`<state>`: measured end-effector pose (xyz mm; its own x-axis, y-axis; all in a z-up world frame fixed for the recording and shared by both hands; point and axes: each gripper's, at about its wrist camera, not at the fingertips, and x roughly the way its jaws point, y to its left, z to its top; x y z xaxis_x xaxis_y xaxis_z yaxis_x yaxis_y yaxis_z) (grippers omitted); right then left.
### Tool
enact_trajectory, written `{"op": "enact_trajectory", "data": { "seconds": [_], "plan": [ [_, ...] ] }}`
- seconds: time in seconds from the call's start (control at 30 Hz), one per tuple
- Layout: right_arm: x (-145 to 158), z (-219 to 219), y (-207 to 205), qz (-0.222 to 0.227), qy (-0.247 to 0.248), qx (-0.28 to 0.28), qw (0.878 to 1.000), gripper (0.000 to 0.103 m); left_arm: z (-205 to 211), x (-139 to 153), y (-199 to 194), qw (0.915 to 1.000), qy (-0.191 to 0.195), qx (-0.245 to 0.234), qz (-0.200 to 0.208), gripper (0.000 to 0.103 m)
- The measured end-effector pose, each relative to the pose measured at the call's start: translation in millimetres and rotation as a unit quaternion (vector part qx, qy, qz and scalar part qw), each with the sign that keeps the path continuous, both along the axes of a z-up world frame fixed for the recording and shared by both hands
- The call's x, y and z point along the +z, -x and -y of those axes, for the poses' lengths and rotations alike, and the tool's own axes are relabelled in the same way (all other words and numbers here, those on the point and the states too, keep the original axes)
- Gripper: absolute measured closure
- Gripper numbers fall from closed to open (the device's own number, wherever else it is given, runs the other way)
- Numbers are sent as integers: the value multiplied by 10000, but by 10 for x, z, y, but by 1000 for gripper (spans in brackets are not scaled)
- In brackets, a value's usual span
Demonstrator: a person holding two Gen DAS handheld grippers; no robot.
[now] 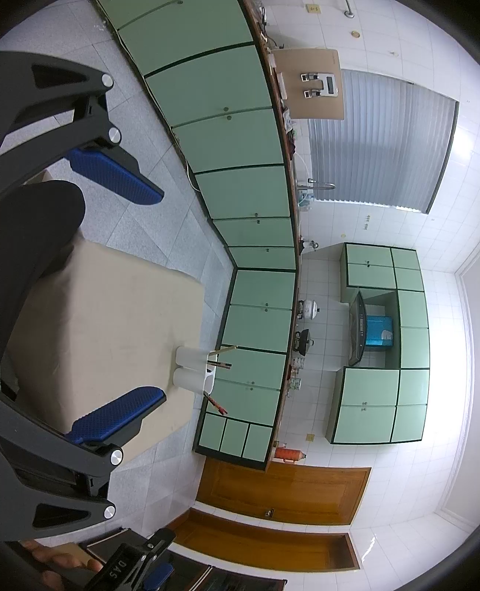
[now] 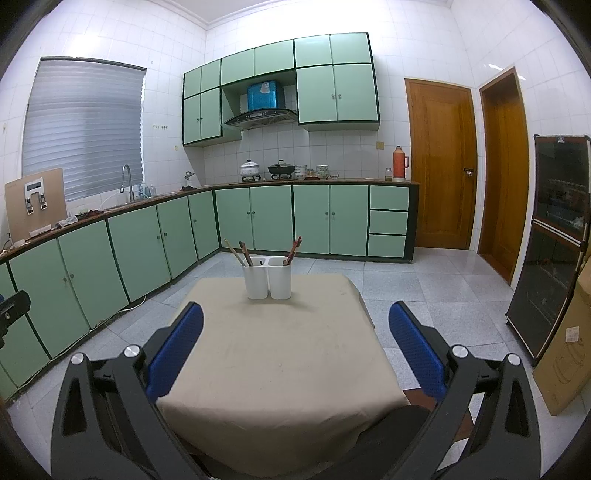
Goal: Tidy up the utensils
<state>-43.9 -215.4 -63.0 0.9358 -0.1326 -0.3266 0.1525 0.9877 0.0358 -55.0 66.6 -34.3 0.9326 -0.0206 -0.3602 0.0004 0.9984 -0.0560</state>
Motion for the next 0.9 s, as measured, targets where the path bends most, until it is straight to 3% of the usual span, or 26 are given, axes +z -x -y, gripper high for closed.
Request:
{"op": "enact_trajectory", "data": {
  "seconds": [0.9],
  "plan": [
    [-6,-1,6,-1,-13,3,10000,6,3,-3,4,10000,2,3,5,6]
  ]
}}
